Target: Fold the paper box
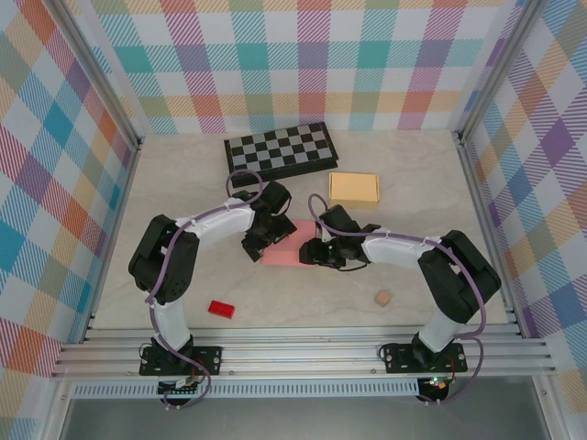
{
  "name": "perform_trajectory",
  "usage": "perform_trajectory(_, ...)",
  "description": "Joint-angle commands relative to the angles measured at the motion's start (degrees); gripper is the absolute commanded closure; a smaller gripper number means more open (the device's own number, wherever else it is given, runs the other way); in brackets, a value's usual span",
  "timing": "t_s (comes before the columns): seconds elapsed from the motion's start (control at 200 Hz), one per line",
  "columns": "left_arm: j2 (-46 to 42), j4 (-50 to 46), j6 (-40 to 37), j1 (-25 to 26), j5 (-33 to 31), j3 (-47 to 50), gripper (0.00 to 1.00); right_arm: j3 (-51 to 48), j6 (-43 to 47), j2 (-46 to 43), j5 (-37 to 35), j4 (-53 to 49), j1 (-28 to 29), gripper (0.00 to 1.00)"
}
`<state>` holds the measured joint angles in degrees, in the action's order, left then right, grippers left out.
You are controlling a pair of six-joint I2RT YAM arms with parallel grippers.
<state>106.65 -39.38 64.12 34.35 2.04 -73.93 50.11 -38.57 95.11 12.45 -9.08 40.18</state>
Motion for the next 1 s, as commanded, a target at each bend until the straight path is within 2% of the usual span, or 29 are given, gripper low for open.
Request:
perform_trajectory(0.0,2.95,-2.66,0.74,-0.43,-1.26,3.04,0.02,-1.32,-0.63,0.60,-0.14,-0.66,0.05,0.43)
perform_trajectory(0.35,4.34,-4.94,-4.25,-0.51,-3.70,1.46,0.01,-0.87,-0.10,0.34,-0.13,-1.55,0.07,0.41)
perform_trajectory(0.6,5.04,-0.84,-1.58,-0.47,-0.40,5.36,0.00,-0.90,-0.18,0.51,0.03,-1.55,0.07,0.41)
perform_trajectory(0.995,6.81,0.16,-0.91,0.35,-1.98,6.75,0.00,-1.11,-0.25,0.88,0.03,-1.41,0.07,0.41)
